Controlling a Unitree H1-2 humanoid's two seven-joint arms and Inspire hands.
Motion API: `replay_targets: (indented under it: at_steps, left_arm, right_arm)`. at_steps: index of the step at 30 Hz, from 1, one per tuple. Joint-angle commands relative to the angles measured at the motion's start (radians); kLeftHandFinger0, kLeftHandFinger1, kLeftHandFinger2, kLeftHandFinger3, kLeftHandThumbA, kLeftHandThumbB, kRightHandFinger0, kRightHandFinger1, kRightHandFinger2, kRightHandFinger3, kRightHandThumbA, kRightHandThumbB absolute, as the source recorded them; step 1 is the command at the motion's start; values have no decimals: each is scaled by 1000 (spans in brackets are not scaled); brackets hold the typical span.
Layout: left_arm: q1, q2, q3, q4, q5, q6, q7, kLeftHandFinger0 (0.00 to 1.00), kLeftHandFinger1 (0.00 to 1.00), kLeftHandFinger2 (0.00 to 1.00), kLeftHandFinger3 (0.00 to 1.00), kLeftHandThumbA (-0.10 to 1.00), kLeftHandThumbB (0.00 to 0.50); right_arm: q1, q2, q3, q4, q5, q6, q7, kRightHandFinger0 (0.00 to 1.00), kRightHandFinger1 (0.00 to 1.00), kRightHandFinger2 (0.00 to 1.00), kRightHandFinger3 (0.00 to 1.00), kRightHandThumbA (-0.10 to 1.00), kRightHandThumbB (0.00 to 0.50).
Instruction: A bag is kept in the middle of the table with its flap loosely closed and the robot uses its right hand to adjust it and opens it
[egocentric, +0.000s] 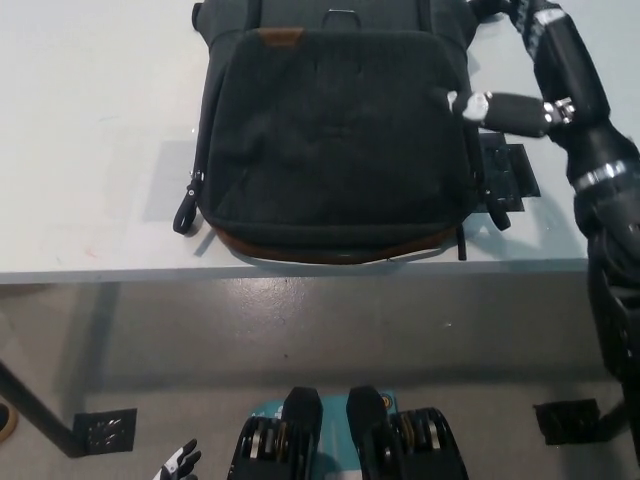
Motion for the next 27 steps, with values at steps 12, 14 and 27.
replay_targets:
  at_steps: [12, 14, 27]
  left_arm:
    - [16, 17, -10, -27, 3, -51, -25, 1000, 1000, 1000, 1000, 1000, 184]
    - [13, 19, -9, -23, 0, -57, -29, 1000, 1000, 1000, 1000, 1000, 183]
    - [2, 36, -33, -12, 33, -83, -39, 1000, 1000, 1000, 1000, 1000, 230]
  right_arm:
    - [-230, -26, 52, 394, -44, -58, 54, 1000, 1000, 1000, 1000, 1000, 365]
    - [-249, -30, 57, 450, -41, -67, 69, 1000, 1000, 1000, 1000, 1000, 369]
    - [-315, -23, 70, 601, -30, -60, 141, 1000, 1000, 1000, 1000, 1000, 437]
